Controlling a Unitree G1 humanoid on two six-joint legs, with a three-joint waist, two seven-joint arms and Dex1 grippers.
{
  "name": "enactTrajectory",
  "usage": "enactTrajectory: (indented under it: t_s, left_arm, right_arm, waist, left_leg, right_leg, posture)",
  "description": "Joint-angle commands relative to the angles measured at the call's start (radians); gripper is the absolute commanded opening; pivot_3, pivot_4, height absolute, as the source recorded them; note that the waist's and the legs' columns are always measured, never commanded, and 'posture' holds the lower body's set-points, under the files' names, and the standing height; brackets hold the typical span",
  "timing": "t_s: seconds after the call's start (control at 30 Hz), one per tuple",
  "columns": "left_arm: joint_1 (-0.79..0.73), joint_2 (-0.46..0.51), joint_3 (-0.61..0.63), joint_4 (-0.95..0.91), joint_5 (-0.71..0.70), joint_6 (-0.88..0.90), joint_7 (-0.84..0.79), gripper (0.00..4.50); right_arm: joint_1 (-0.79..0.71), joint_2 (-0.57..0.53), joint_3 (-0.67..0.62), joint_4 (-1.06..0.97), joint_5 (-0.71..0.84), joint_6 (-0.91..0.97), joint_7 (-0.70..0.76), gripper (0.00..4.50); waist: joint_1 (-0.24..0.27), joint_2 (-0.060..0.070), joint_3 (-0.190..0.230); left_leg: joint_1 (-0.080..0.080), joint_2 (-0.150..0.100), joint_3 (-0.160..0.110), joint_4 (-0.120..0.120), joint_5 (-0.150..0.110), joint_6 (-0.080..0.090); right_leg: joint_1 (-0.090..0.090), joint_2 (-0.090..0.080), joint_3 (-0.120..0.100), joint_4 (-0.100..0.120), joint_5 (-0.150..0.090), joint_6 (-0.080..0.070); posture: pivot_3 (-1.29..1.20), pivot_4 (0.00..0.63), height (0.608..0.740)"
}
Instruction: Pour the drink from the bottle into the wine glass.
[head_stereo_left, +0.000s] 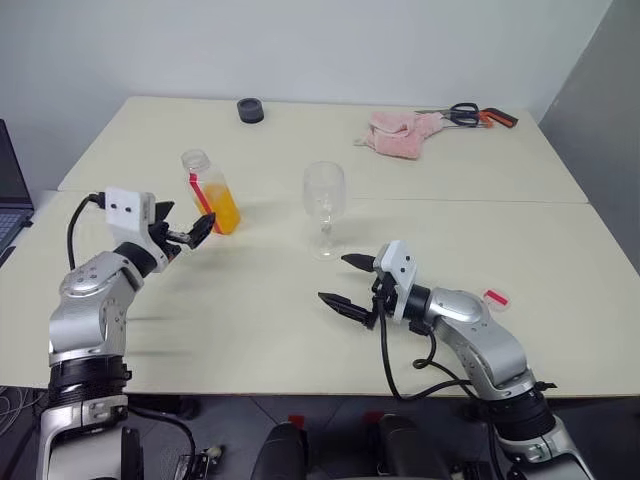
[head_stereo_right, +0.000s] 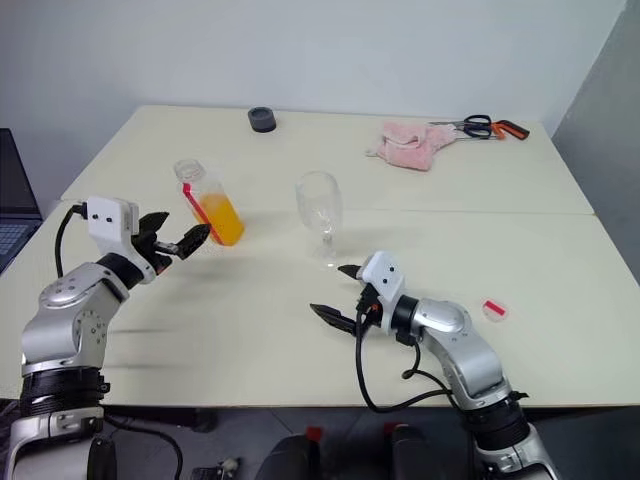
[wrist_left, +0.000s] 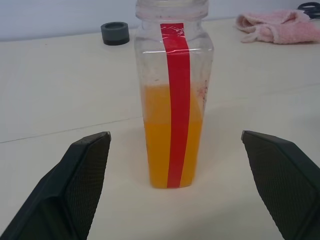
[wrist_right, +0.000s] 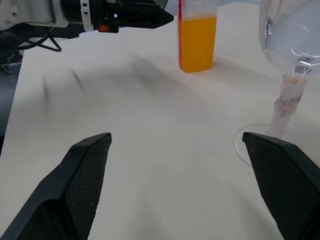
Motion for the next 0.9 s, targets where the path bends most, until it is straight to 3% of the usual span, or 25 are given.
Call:
enactTrajectory:
  t_s: [0.03, 0.7, 0.8, 0.9]
  left_arm:
    - [-0.066, 0.018, -0.027, 0.056, 0.027, -0.043, -0.038, 4.50]
    - [-0.303, -0.003, -0.072, 0.414, 0.107, -0.198, -0.087, 4.50]
    - [-0.323, -0.008, -0.073, 0.450, 0.111, -0.216, -0.090, 3.93]
    - [-0.333, -0.012, -0.069, 0.475, 0.108, -0.229, -0.094, 2.98]
  right_arm:
    - [-0.014, 0.001, -0.002, -0.050, 0.019, 0.001, -0.006, 4.47]
    - [-0.014, -0.001, 0.003, -0.056, 0.028, -0.003, -0.027, 4.47]
    - [-0.015, 0.000, 0.003, -0.055, 0.028, -0.005, -0.028, 4.50]
    - [-0.014, 0.002, 0.002, -0.055, 0.030, -0.008, -0.030, 4.50]
  waist:
    - [0.000, 0.000, 0.000]
    - [0.000, 0.000, 0.000]
    - [0.000, 0.000, 0.000]
    - [0.000, 0.000, 0.000]
  left_leg:
    - [0.000, 0.000, 0.000, 0.000, 0.000, 0.000]
    - [-0.001, 0.000, 0.000, 0.001, 0.000, 0.000]
    - [-0.001, 0.000, 0.000, 0.001, 0.000, 0.000]
    - [-0.001, 0.000, 0.000, 0.001, 0.000, 0.000]
  right_leg:
    - [0.000, 0.000, 0.000, 0.000, 0.000, 0.000]
    - [0.000, 0.000, 0.000, 0.000, 0.000, 0.000]
    - [0.000, 0.000, 0.000, 0.000, 0.000, 0.000]
    - [0.000, 0.000, 0.000, 0.000, 0.000, 0.000]
  posture:
    - [0.00, 0.150, 0.740]
    - [0.00, 0.150, 0.740]
    - [0.00, 0.150, 0.740]
    - [0.00, 0.150, 0.740]
